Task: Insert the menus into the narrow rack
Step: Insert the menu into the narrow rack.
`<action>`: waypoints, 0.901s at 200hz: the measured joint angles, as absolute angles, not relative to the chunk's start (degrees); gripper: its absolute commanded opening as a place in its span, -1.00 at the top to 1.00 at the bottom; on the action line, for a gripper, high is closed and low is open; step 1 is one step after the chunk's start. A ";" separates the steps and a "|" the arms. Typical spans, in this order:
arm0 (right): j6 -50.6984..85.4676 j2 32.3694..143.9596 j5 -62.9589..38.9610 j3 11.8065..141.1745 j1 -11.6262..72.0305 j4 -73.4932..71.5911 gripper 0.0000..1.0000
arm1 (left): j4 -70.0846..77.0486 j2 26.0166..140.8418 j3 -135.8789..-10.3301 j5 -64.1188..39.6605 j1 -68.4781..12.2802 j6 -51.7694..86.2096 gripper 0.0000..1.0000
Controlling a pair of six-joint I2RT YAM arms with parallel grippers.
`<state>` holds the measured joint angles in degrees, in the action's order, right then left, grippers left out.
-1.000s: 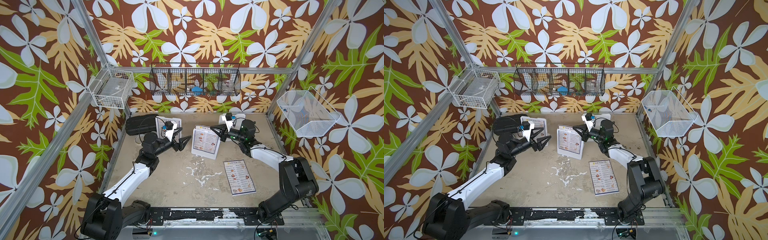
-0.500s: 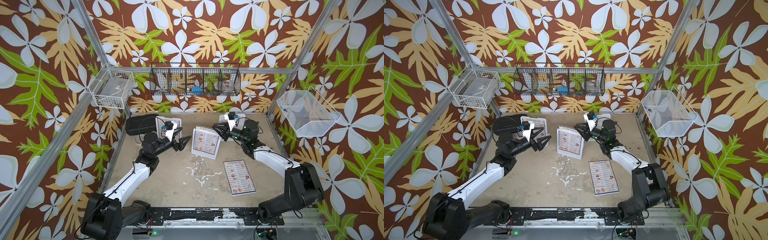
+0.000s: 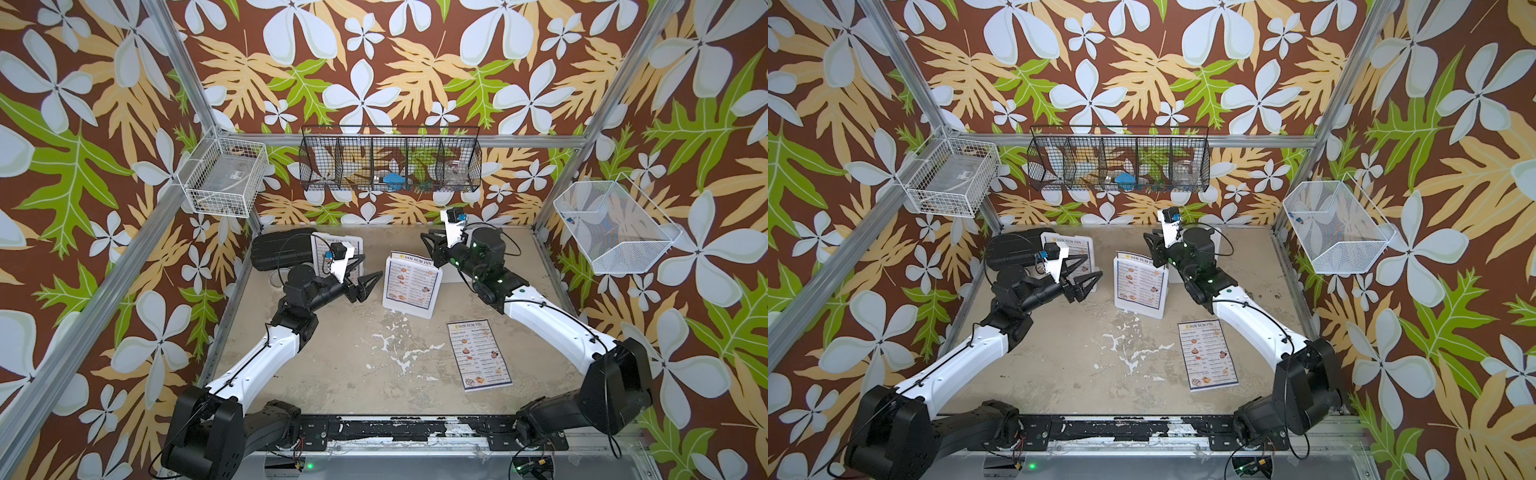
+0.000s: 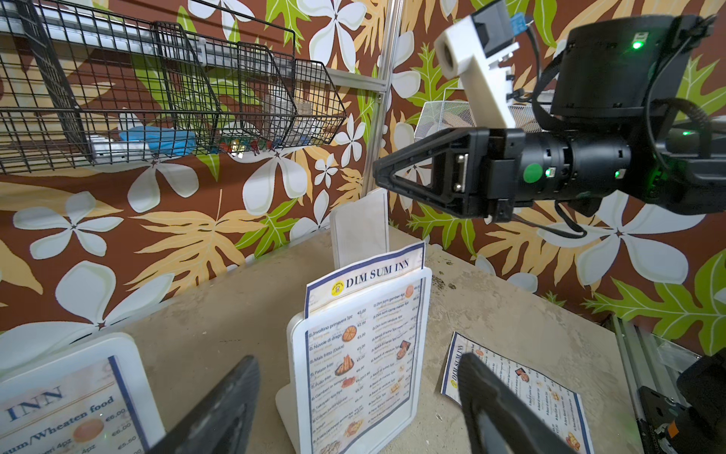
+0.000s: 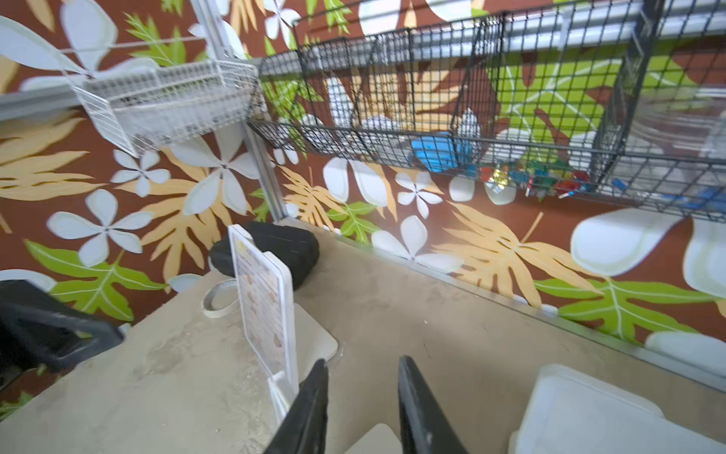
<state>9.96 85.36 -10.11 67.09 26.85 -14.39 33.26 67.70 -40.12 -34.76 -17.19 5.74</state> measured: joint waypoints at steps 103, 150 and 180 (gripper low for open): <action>8.51 92.55 0.54 71.46 31.00 -7.38 0.39 | 33.28 67.72 -40.05 -34.81 -17.19 5.74 -0.62; 8.12 93.73 1.93 71.68 32.25 -7.27 0.39 | 33.28 67.72 -40.01 -34.81 -17.19 5.74 -0.62; 7.64 94.67 2.52 71.44 33.04 -7.33 0.39 | 33.28 67.72 -40.01 -34.81 -17.19 5.74 -0.62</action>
